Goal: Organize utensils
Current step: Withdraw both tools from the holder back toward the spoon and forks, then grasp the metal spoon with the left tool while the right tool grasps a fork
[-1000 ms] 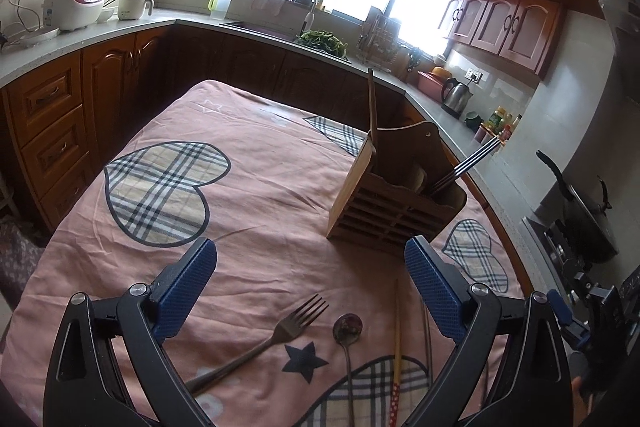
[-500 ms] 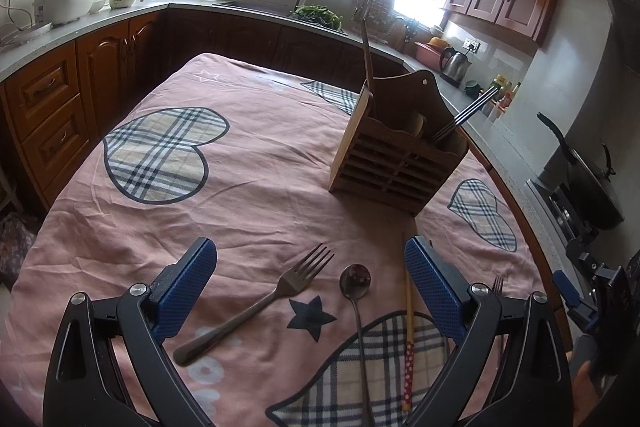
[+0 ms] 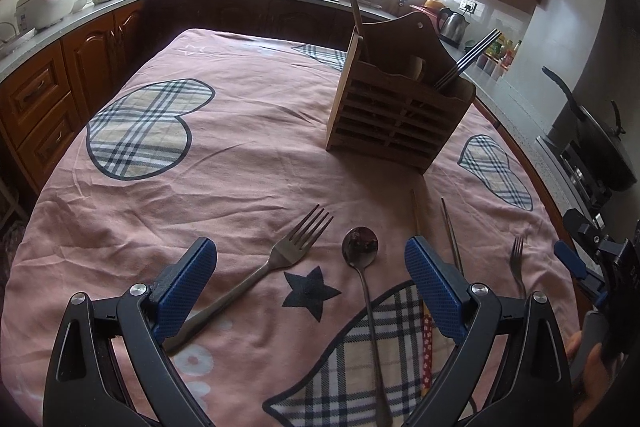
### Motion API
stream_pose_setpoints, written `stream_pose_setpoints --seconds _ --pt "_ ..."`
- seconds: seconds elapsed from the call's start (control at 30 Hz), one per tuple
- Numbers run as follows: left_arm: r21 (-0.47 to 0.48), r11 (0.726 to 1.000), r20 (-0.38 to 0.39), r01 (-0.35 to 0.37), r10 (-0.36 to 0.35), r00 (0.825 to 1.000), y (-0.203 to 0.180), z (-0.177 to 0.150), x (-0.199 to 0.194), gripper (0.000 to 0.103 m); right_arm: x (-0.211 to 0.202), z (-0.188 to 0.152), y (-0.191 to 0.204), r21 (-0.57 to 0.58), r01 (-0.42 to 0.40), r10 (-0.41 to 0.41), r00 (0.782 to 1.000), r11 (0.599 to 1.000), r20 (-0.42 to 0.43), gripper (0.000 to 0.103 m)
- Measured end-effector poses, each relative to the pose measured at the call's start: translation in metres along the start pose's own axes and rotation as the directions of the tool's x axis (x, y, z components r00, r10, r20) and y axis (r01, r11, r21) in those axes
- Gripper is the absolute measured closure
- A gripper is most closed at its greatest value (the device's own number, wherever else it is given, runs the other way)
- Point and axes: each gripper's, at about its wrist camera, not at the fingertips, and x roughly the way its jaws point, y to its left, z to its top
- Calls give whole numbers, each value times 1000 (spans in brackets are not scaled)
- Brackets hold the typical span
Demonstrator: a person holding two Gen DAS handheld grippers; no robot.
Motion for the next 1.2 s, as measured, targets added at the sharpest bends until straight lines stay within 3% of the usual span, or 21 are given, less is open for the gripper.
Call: stream_pose_setpoints --seconds 0.33,0.57,0.73,0.87,1.0,1.2 --pt "85 996 -103 13 -4 995 -16 -11 29 13 22 -5 4 -43 10 -14 997 999 -80 2" --pt "121 992 -163 39 -19 986 -27 -17 48 32 45 -6 11 -97 25 -38 990 995 -133 4" --pt "130 990 -208 55 -27 978 -30 -18 63 50 65 -8 16 -137 31 -55 983 990 -177 11" --pt "147 987 -222 64 -30 975 -34 -18 68 53 83 -10 19 -172 54 -91 973 984 -214 26" --pt "170 981 -243 88 -44 969 -41 -17 73 78 102 -10 19 -209 88 -138 961 974 -240 46" --pt "229 969 -260 95 -34 965 -54 -16 79 95 131 -9 23 -267 110 -186 942 957 -278 67"
